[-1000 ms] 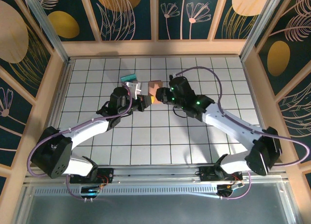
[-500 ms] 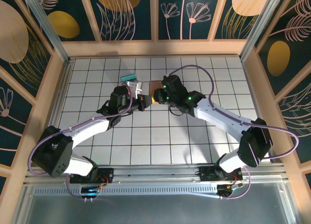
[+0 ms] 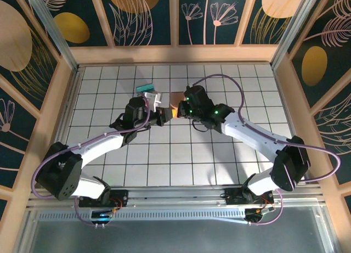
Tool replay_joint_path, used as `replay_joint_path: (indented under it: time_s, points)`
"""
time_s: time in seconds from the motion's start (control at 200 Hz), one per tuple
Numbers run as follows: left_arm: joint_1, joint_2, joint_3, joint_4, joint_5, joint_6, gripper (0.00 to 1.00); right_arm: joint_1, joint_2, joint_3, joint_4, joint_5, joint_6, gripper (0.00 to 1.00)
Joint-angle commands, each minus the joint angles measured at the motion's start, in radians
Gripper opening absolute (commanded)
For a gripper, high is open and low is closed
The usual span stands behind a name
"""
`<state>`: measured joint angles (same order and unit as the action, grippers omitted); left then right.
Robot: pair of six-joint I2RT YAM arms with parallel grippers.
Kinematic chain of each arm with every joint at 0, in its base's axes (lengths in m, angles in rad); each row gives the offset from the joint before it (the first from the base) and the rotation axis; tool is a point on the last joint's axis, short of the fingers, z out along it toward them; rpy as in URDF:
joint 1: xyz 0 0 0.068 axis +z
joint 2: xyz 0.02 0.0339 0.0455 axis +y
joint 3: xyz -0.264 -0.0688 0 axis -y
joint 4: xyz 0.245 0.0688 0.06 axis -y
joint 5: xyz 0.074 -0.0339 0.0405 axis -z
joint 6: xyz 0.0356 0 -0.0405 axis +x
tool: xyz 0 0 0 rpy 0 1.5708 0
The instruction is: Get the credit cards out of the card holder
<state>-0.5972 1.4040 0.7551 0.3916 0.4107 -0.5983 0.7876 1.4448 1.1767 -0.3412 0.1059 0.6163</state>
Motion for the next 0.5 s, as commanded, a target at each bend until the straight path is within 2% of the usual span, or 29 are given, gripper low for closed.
replay_joint_path:
  time_s: [0.0, 0.385, 0.485, 0.495]
  points:
    - [-0.002, -0.003, 0.043, 0.002, 0.024, 0.006, 0.00, -0.068, -0.045, -0.033, -0.036, 0.133, 0.020, 0.00]
    - [-0.001, 0.013, 0.095, -0.047, -0.011, 0.013, 0.00, -0.147, -0.149, -0.084, -0.055, 0.093, 0.001, 0.00]
    - [0.000, 0.024, 0.107, -0.062, -0.003, 0.024, 0.00, -0.172, -0.179, -0.108, -0.023, 0.037, -0.021, 0.00]
    - [0.000, 0.024, 0.107, -0.063, -0.003, 0.024, 0.00, -0.175, -0.183, -0.113, -0.019, 0.034, -0.022, 0.03]
